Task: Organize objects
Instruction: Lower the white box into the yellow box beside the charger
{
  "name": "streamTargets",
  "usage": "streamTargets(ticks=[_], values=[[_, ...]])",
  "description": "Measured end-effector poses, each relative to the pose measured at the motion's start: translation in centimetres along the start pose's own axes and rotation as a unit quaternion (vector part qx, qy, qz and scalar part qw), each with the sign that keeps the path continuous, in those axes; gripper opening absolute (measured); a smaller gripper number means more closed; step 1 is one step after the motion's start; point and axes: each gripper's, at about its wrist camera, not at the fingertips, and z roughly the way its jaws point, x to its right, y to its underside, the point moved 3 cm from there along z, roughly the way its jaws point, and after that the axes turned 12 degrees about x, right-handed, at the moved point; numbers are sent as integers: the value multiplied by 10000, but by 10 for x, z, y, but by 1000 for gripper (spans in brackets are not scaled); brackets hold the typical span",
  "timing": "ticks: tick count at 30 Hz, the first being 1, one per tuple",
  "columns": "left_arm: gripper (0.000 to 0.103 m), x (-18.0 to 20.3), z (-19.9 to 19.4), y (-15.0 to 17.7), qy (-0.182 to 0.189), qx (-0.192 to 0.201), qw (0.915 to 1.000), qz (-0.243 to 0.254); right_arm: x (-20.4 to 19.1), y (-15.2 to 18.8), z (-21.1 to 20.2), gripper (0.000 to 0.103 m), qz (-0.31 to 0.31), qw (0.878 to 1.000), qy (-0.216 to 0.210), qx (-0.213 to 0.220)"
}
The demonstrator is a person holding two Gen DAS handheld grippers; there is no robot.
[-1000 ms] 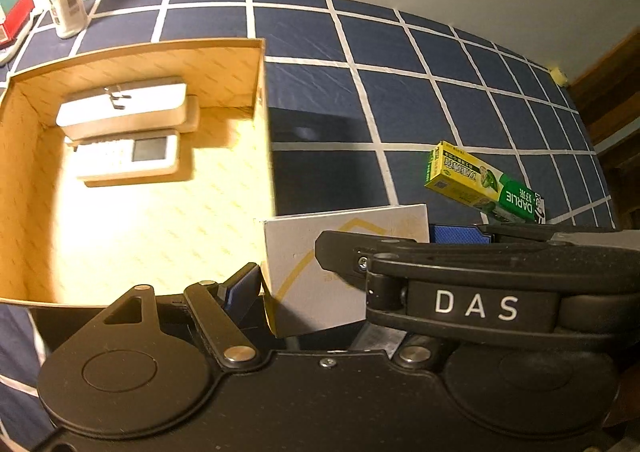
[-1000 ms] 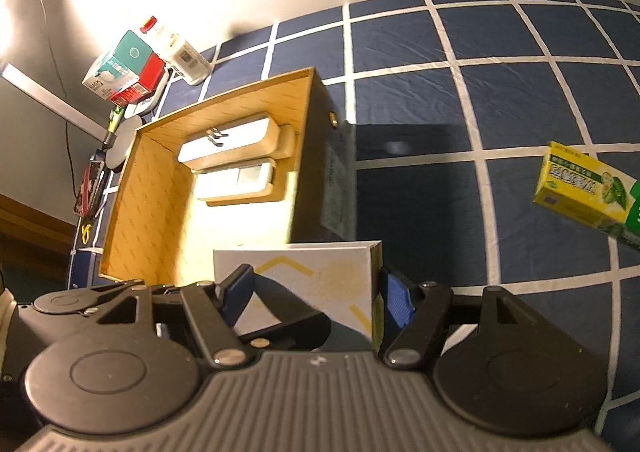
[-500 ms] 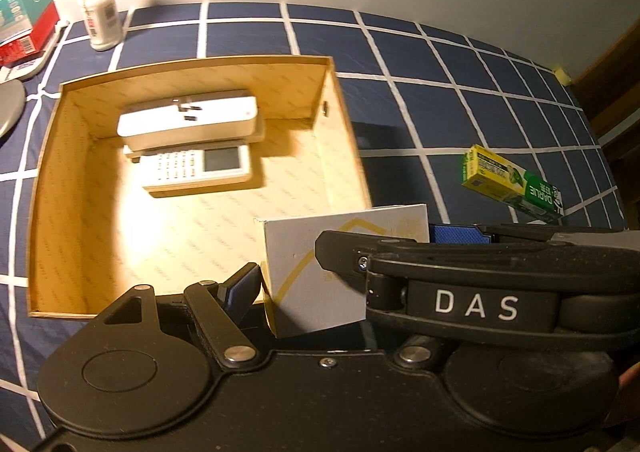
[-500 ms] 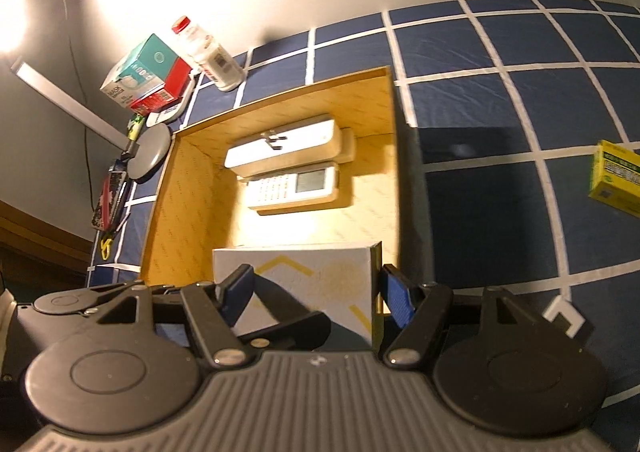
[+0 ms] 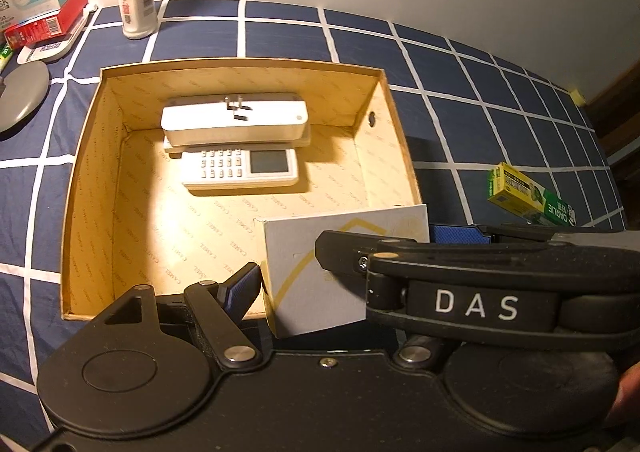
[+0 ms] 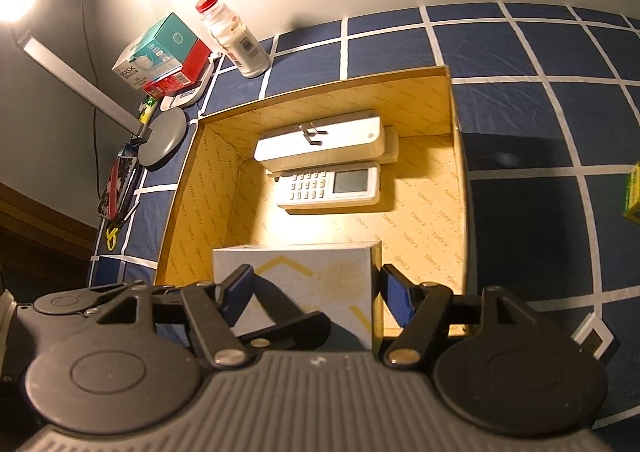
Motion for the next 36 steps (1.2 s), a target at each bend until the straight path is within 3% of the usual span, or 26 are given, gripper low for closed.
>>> streamTargets(ticks=[12, 27, 36], values=[[72, -35, 24, -27, -373, 114, 9971, -652, -11, -24, 41, 68, -8, 9999, 5, -153], [72, -103, 106, -58, -424, -413, 9927, -1049, 1, -51, 148, 68, 284, 9970, 120, -711], [71, -122, 138, -65, -410, -643, 9909, -1107, 13, -56, 185, 68, 303, 9942, 189, -1018]])
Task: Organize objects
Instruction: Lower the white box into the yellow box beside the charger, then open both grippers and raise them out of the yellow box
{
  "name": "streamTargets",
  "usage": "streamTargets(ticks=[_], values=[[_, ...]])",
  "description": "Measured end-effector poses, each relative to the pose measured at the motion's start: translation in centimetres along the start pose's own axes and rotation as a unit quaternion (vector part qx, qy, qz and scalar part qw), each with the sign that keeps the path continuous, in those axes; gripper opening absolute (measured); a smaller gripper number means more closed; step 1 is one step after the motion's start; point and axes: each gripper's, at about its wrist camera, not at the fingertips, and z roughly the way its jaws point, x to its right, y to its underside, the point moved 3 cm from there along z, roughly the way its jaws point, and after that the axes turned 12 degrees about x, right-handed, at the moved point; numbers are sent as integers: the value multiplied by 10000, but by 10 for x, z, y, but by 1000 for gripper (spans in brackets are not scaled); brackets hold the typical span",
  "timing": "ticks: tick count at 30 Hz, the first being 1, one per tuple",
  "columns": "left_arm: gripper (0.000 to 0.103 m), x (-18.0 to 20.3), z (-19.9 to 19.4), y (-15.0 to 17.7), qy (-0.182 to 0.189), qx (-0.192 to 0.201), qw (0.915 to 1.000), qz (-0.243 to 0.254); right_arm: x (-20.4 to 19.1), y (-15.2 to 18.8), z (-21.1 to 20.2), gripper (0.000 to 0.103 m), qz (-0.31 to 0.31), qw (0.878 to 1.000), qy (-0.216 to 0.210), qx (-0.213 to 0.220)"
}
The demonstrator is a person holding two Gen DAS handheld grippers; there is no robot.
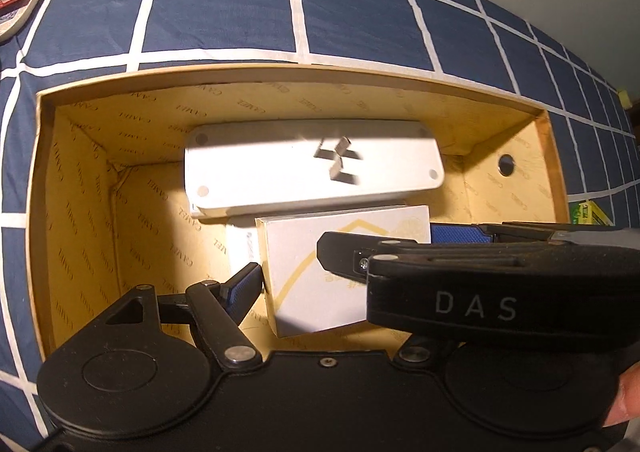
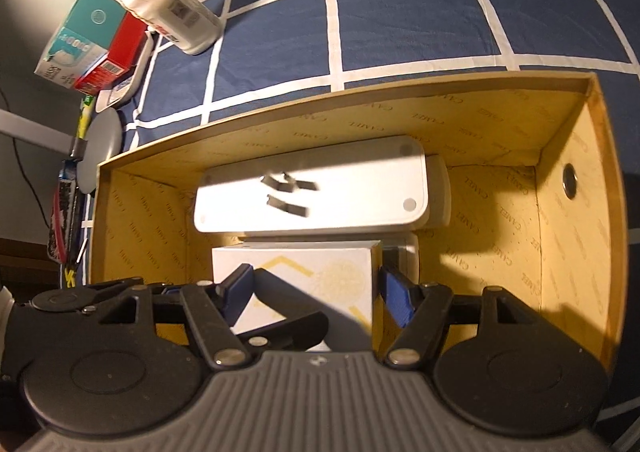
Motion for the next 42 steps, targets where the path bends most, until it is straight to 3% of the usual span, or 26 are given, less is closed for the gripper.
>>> streamTargets(ticks=[13, 28, 34, 42], values=[[73, -7, 8, -9, -23, -47, 9998, -196, 2, -8, 13, 68, 59, 9999, 87, -68], [75, 4, -17, 2, -364, 128, 9988, -299, 6, -6, -15, 68, -32, 9996, 205, 191], [80, 16, -40, 14, -488, 313, 9978, -319, -1, -2, -40, 71, -255, 9986, 242, 405], [87, 32, -72, 35, -659, 569, 9957, -312, -5, 11, -85, 91, -476, 9959, 312, 697]])
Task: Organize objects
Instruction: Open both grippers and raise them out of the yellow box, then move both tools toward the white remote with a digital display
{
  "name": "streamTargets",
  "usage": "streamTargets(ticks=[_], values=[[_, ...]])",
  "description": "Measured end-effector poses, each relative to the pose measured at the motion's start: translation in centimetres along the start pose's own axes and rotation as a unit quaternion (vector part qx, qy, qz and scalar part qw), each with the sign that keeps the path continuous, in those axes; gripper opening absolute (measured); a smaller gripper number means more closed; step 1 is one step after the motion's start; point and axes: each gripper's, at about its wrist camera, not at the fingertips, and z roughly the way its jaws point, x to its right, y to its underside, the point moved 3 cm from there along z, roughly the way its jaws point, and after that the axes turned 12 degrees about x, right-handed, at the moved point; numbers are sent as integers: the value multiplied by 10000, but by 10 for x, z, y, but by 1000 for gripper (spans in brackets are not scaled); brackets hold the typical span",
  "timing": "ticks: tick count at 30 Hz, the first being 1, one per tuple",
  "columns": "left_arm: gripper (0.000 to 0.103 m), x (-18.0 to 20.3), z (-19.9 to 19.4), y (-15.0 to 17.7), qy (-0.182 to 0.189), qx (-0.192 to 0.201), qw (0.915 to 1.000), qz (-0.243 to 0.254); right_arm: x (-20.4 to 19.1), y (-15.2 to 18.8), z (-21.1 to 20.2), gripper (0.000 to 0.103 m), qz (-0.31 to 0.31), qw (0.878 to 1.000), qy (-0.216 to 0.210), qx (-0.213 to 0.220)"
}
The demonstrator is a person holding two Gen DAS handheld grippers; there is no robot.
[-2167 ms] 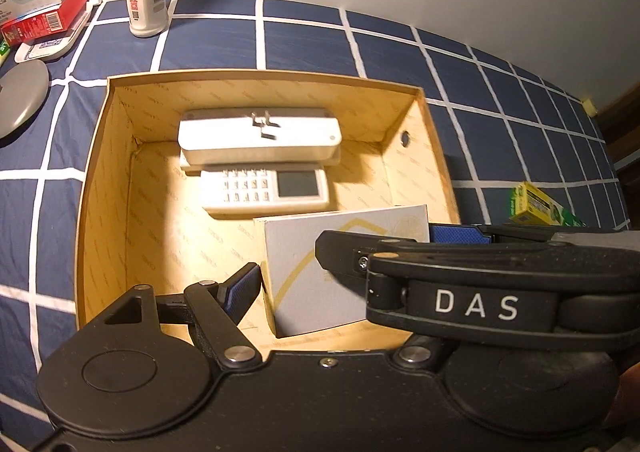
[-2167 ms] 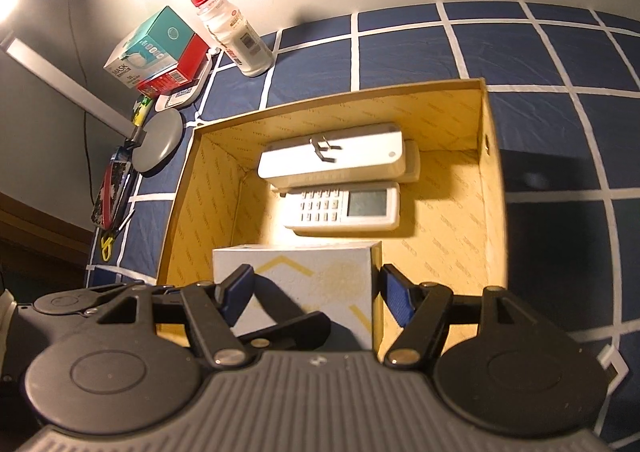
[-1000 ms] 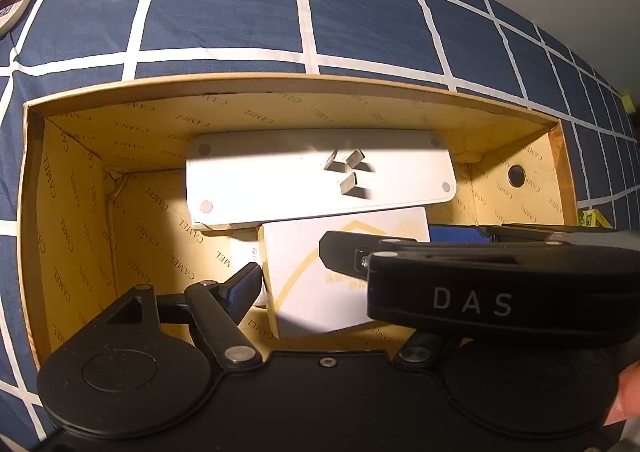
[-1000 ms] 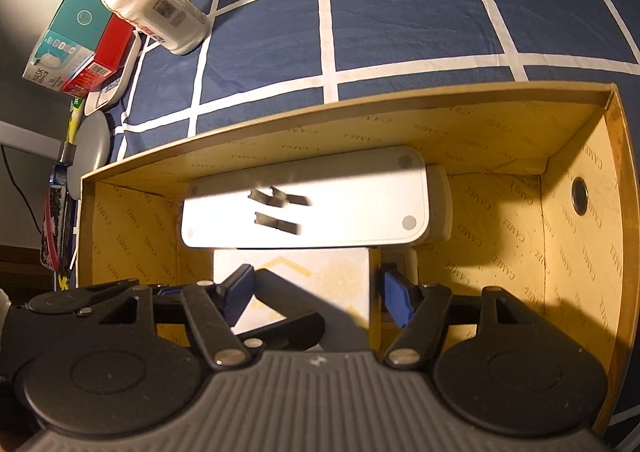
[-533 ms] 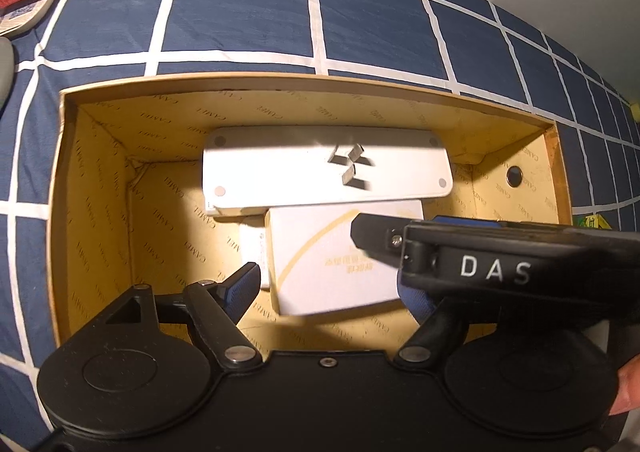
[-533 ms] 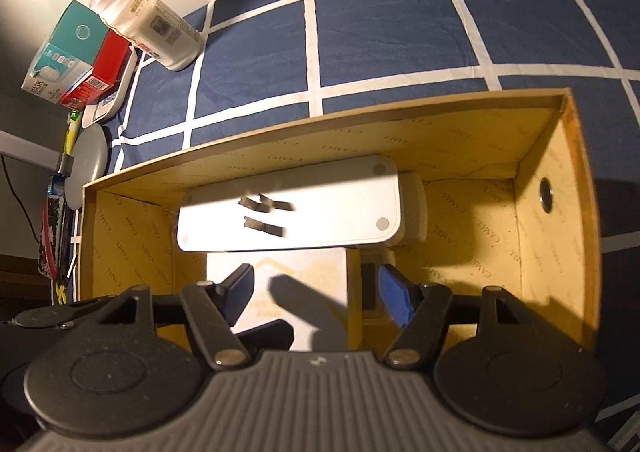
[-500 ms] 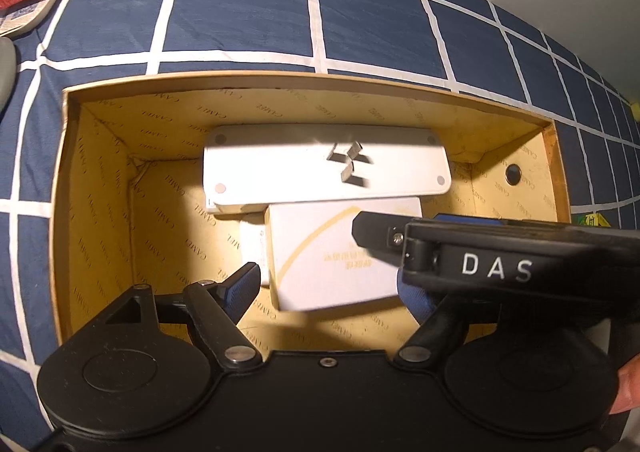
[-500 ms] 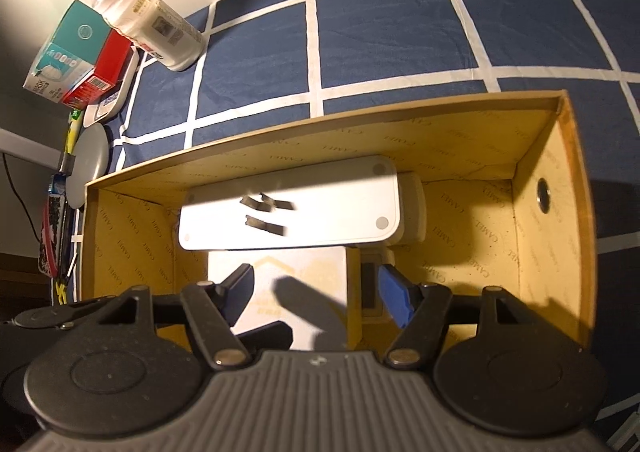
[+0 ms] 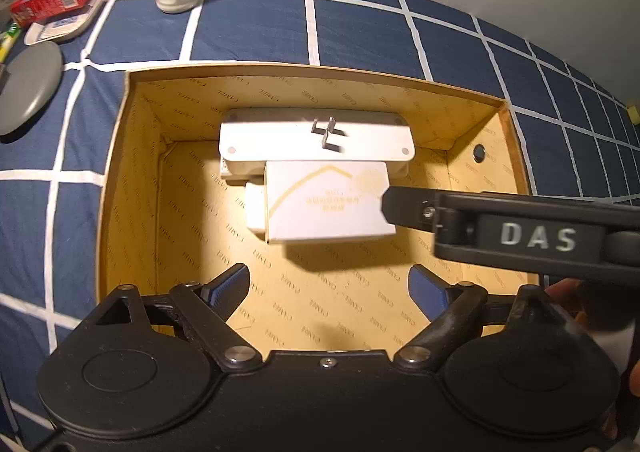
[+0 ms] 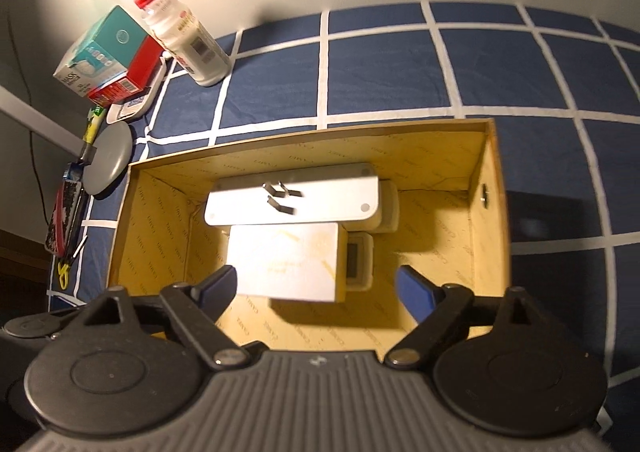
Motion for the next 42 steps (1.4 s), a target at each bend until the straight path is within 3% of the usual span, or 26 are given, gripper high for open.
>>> streamTargets(ticks=[3, 8, 14, 18, 25, 42], values=[[93, 5, -14, 7, -17, 118, 9999, -16, 2, 5, -18, 96, -1, 9999, 12, 113], [94, 14, -32, 20, -68, 277, 9996, 5, 9, 15, -45, 103, -22, 9996, 59, 258], [95, 24, -48, 37, -127, 397, 9991, -15, 19, 27, -71, 103, 29, 9992, 152, 377], [103, 31, -56, 49, -153, 490, 9986, -96, 25, 36, -86, 103, 12, 9989, 209, 428], [103, 49, -63, 63, -189, 565, 9982, -92, 40, 45, -109, 103, -49, 9985, 272, 481], [103, 143, -38, 113, -655, 461, 9952, -565, 143, 71, -136, 103, -454, 9988, 192, 63]])
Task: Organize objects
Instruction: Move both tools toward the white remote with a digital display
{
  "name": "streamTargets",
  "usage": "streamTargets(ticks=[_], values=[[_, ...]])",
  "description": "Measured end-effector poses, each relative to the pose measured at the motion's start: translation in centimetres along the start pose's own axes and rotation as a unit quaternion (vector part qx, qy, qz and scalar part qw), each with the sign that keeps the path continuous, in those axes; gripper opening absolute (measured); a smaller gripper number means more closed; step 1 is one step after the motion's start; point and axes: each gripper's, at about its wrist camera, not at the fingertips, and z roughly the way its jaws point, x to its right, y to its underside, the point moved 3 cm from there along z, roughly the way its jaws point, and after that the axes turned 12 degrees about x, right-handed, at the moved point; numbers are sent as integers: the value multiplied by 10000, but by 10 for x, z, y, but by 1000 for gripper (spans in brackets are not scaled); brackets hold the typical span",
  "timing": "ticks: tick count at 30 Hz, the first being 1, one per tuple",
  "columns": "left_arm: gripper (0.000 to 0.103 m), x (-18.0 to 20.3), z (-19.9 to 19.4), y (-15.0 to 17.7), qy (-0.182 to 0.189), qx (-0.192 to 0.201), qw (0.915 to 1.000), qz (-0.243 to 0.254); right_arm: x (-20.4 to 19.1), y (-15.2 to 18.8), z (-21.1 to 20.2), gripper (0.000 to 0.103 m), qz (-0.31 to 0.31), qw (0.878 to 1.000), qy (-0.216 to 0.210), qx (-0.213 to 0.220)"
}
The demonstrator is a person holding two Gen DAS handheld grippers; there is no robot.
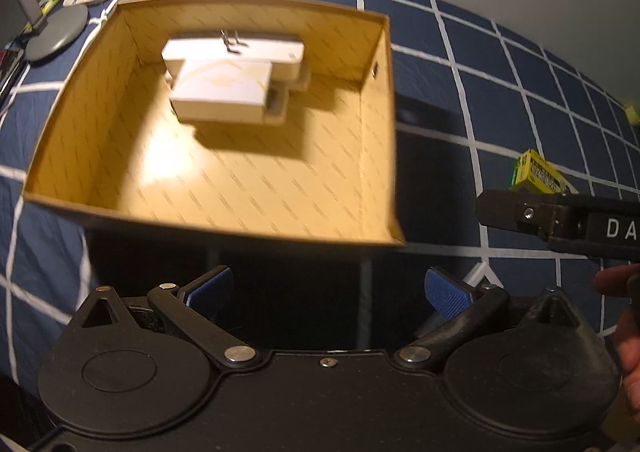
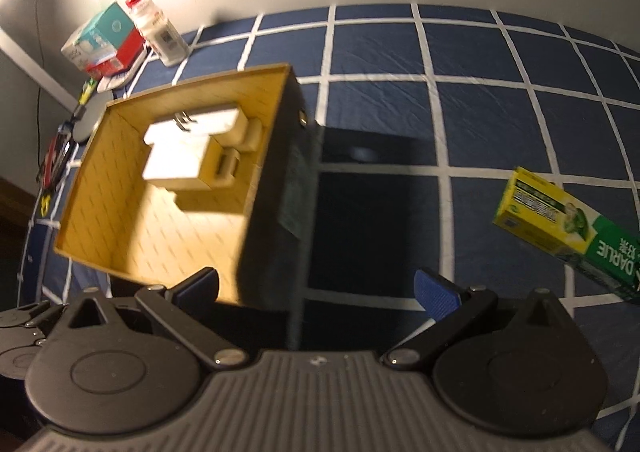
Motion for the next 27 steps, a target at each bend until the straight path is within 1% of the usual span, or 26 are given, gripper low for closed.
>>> streamTargets(ticks=[5, 11, 17, 20, 27], values=[[103, 31, 7, 29, -190, -20, 9992, -339, 32, 12, 0, 103, -351, 9989, -145, -257], [103, 53, 17, 58, -542, 19, 9953, -798, 56, 24, 5, 103, -882, 9944, -339, -468], [103, 64, 29, 87, -848, -57, 9873, -1345, 62, 35, 20, 103, -1405, 9854, -574, -769], [103, 67, 36, 99, -966, -131, 9829, -1560, 65, 42, 33, 102, -1559, 9799, -670, -1048], [103, 73, 57, 119, -1174, -308, 9724, -1994, 69, 56, 63, 101, -1870, 9693, -731, -1421]])
